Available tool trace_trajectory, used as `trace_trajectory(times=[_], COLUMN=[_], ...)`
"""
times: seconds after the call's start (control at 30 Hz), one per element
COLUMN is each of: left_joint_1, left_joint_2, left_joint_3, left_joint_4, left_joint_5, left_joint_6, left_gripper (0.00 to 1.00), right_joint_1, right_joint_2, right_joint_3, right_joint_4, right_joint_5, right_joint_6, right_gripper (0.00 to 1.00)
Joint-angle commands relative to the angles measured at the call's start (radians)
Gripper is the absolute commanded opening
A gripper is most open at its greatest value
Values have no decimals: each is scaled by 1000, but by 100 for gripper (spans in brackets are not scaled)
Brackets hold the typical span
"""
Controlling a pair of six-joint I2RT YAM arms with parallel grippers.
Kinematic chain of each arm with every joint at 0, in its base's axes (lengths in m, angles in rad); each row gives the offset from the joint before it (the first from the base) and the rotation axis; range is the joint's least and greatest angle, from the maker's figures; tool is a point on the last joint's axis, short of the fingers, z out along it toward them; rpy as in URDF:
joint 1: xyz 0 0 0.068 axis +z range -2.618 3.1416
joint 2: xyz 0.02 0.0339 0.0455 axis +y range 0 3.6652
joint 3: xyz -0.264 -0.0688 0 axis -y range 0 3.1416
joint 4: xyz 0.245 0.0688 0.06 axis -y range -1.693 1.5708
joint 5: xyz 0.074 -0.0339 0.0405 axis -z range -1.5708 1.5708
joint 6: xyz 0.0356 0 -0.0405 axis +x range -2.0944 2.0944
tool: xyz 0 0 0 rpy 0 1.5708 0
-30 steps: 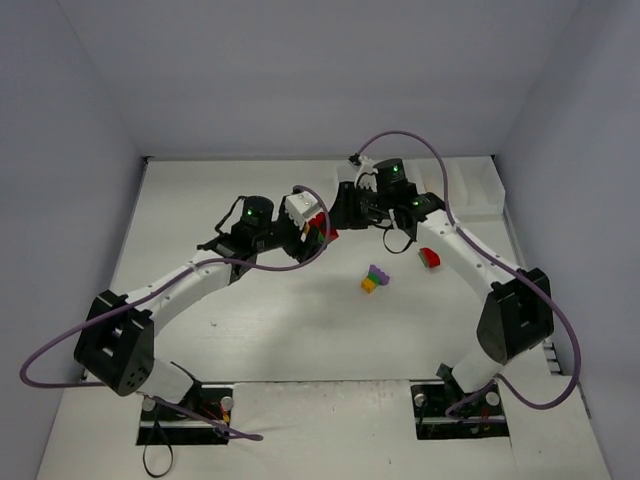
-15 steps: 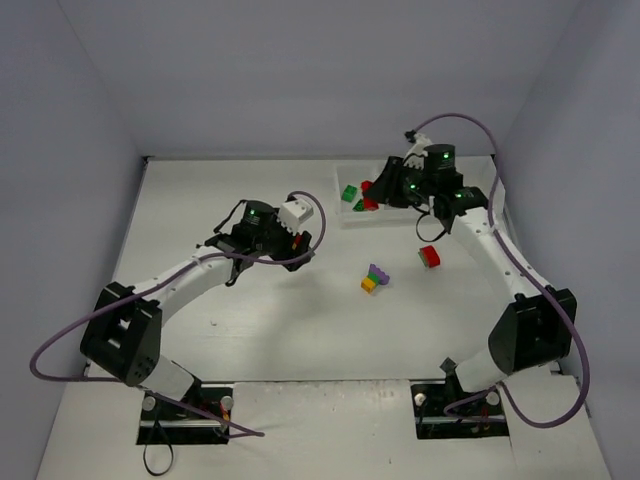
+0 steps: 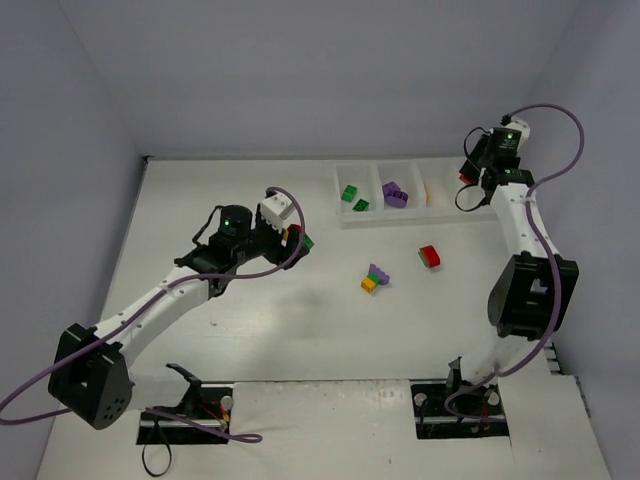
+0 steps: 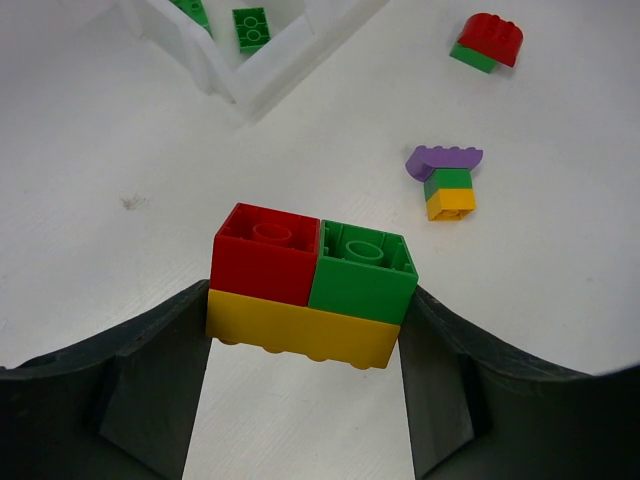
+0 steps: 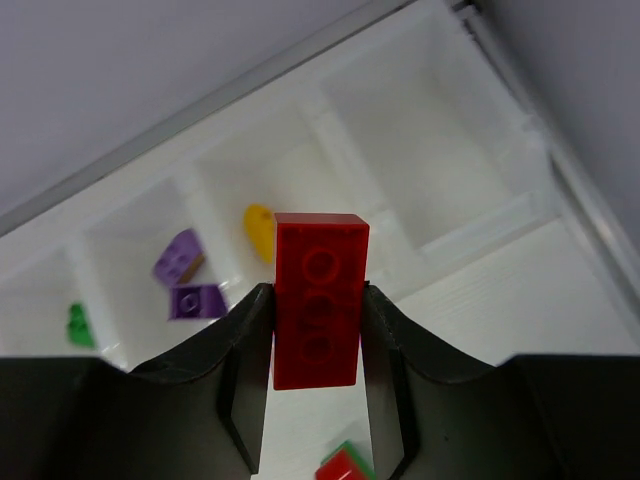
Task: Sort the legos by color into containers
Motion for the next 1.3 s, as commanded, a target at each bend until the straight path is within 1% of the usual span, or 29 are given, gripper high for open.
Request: trace_trajectory(times=[0.0,0.13,0.23,0.3,0.4,0.5,0.53,0.57,0.6,0.67,0.7,0.77,0.8,0.87,0.93,0.97,1.0,1.03,1.1,1.17,1.2,1.23,1.27], left_joint_1=[-4,-3,-4,-4,-4,-6,-5,-6,-6,-4,-6,-4,-6,-5,-4,-6,-5,-6,-6,-6,-5,-6,-5], left_joint_2=[-44,-64,-69,-69,-69,-66,-66,-63,-63,-61,-61,-60,-59,-59,-63,-67,-79,-84,-93,-107,-112,-119,-122], left_joint_3=[-5,-21,-22,-24,-33,-33,-31,-31,-28,-28,-28,-28,-28,-28,-34,-42,-50,-60,-90,-102,-102,-100,-100], left_joint_4=[83,77,67,67,71,69,67,67,69,77,81,97,100,109,113,130,143,156,193,205,206,204,202], left_joint_5=[38,36,42,54,58,56,56,56,53,47,47,50,54,64,68,71,74,77,82,81,76,71,64], left_joint_6=[-48,-50,-50,-50,-42,-26,-18,-15,-12,-7,-4,-4,-1,5,27,34,56,63,129,160,181,191,198], left_gripper=[0,0,0,0,0,0,0,0,0,0,0,0,0,0,0,0,0,0,0,0,0,0,0], right_joint_1=[-39,-65,-77,-78,-82,-84,-85,-85,-85,-85,-85,-85,-84,-79,-73,-58,-45,-29,46,103,163,188,212], right_joint_2=[66,181,259,295,371,443,453,459,467,473,474,467,459,419,376,323,294,264,180,107,83,62,25], right_joint_3=[69,160,228,253,308,358,368,380,383,385,382,379,377,369,348,336,307,290,254,204,182,141,124], right_joint_4=[83,99,100,135,145,145,145,143,143,143,143,143,142,142,134,132,131,128,116,114,114,114,114], right_joint_5=[160,220,239,251,246,216,210,202,197,193,197,179,168,145,90,61,-15,-42,-91,-132,-158,-227,-263], right_joint_6=[-53,-82,-99,-108,-122,-131,-134,-134,-133,-134,-133,-139,-143,-150,-142,-134,-108,-94,-76,-39,-21,23,42], right_gripper=[0,0,0,0,2,13,23,28,40,48,55,61,67,71,72,72,72,72,72,71,70,70,70])
